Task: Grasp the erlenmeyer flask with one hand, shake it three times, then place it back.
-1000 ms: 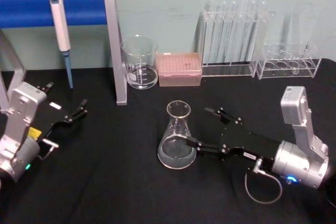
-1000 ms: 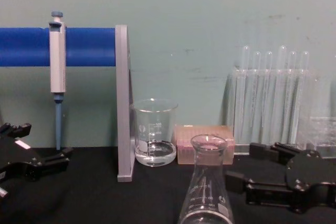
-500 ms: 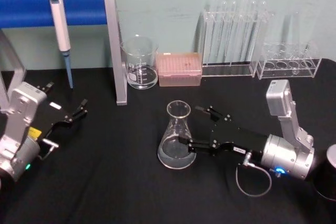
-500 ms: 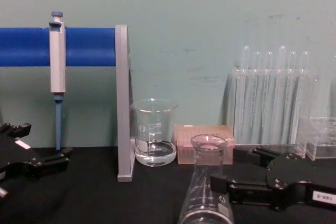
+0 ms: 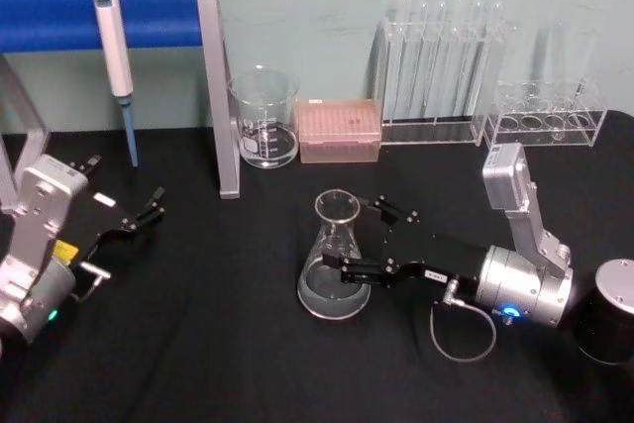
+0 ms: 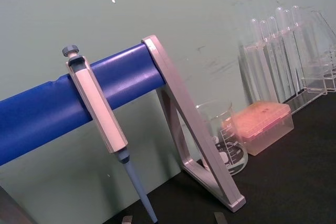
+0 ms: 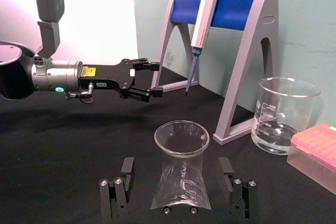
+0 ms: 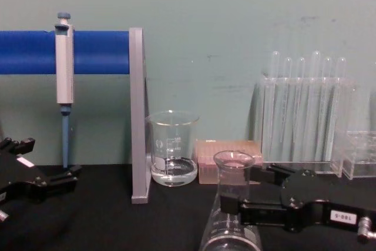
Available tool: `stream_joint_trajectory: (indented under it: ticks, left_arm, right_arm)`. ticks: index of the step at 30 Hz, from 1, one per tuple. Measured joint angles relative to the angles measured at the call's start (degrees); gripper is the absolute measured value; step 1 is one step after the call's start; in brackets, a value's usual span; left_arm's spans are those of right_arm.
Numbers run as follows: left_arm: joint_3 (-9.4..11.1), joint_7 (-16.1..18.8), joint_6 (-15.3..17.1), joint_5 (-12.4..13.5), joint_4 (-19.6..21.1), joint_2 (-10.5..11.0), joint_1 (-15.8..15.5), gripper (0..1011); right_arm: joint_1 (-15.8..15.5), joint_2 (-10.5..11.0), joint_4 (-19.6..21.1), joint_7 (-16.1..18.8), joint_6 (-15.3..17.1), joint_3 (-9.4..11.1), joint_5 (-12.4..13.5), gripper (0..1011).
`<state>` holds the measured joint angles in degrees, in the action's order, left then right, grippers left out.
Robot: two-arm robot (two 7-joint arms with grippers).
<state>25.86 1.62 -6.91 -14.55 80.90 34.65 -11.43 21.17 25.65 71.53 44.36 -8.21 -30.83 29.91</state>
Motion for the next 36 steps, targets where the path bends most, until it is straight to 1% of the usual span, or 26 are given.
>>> stream_joint_trajectory:
  ticks: [21, 36]
  left_arm:
    - [0.0, 0.0, 0.0, 0.0, 0.0, 0.0, 0.0, 1001]
    - [0.0, 0.0, 0.0, 0.0, 0.0, 0.0, 0.0, 1001]
  right_arm:
    - [2.5, -2.2, -3.5, 0.8, -0.6, -1.1, 0.4, 1002]
    - [2.9, -2.6, -4.1, 0.7, -0.3, -1.4, 0.7, 1003]
